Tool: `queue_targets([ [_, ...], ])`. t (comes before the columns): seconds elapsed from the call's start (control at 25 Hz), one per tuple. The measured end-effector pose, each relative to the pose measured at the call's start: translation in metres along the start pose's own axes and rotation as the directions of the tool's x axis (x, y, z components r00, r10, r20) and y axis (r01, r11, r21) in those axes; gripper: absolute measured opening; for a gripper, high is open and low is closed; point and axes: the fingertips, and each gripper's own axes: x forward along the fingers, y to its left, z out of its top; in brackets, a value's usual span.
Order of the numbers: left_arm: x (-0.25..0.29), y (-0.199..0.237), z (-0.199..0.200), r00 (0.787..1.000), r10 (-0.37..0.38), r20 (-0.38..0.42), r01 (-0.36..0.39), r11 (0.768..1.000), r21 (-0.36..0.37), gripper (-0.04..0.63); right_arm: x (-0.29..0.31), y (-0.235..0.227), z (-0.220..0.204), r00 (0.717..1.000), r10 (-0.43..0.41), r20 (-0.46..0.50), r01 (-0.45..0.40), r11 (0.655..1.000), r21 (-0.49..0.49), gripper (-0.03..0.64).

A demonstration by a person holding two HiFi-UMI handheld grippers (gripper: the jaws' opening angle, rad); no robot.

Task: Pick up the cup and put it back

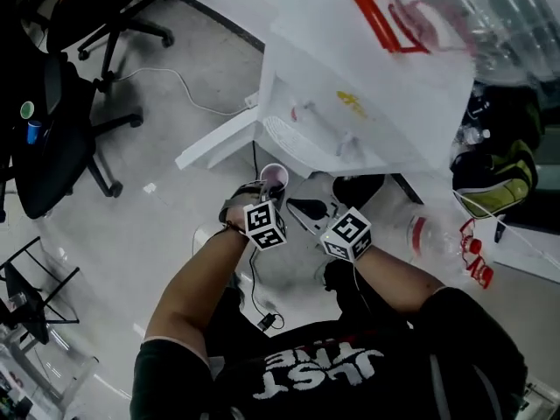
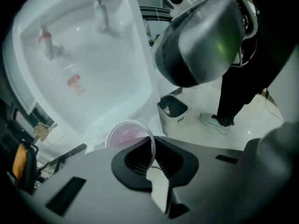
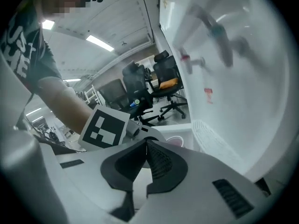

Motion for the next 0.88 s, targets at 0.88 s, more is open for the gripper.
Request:
queue_targets([
  [0.88,-0.46,0.1,0.296,0.946,0.214,0.245,-0.206,0.977,-0.059,0.023,-0.31,0.158,0.393,0.957,-0.052,0.284,0.131,0.955,-0.265,0.034],
])
